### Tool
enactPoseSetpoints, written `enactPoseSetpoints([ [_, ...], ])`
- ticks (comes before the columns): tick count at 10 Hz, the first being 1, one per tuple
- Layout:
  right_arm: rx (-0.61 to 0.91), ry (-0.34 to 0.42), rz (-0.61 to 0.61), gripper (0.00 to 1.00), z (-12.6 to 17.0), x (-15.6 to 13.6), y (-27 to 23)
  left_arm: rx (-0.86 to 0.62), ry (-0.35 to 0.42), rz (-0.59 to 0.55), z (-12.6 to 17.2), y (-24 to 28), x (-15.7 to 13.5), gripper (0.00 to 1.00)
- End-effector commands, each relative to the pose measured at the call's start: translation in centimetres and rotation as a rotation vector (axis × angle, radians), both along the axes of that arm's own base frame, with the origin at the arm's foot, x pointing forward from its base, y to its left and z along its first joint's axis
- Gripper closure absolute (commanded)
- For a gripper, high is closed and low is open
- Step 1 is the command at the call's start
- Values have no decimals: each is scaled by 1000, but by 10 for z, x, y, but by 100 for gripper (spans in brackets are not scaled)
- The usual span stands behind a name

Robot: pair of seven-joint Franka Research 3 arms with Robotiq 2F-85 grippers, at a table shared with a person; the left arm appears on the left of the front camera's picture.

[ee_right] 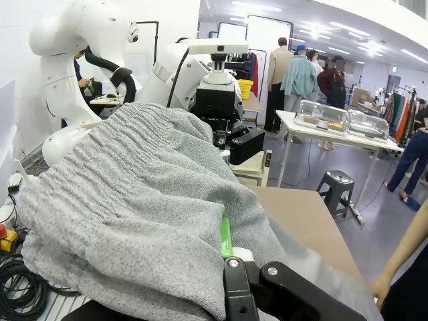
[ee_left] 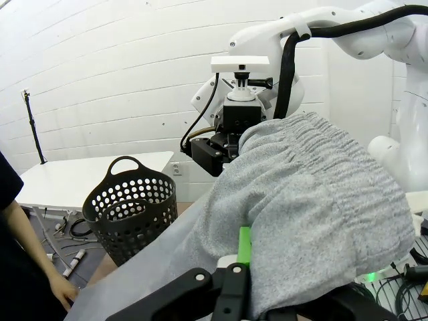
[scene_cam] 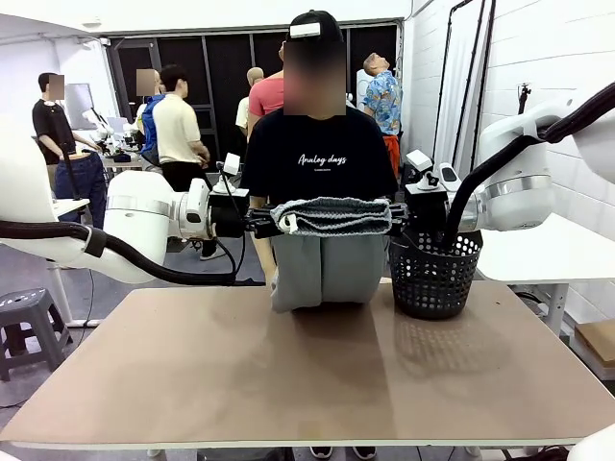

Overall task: Fold the training pants.
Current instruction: Release the ends of the Training pants and then grab the overlapped ends.

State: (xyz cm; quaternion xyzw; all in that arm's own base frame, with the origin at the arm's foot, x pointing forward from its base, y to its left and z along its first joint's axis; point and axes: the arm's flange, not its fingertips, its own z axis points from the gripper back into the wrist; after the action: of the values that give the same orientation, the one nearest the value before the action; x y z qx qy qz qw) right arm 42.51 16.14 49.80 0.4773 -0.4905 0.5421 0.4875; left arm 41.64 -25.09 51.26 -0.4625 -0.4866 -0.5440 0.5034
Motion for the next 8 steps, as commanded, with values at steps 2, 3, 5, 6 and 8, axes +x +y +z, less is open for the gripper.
enactPoseSetpoints([
  [2, 23, -4, -1, 100, 0, -2, 0, 2, 5, 5, 4, -1, -1, 100],
  [3, 23, -4, -1, 100, 0, -2, 0, 2, 5, 5, 4, -1, -1, 100],
  [5, 23, -4, -1, 100, 0, -2, 0, 2, 5, 5, 4, -1, -1, 100],
  [6, 23, -4, -1, 100, 0, -2, 0, 2, 5, 5, 4, -1, -1, 100],
  [8, 23, -4, -1, 100, 0, -2, 0, 2, 5, 5, 4, -1, -1, 100],
])
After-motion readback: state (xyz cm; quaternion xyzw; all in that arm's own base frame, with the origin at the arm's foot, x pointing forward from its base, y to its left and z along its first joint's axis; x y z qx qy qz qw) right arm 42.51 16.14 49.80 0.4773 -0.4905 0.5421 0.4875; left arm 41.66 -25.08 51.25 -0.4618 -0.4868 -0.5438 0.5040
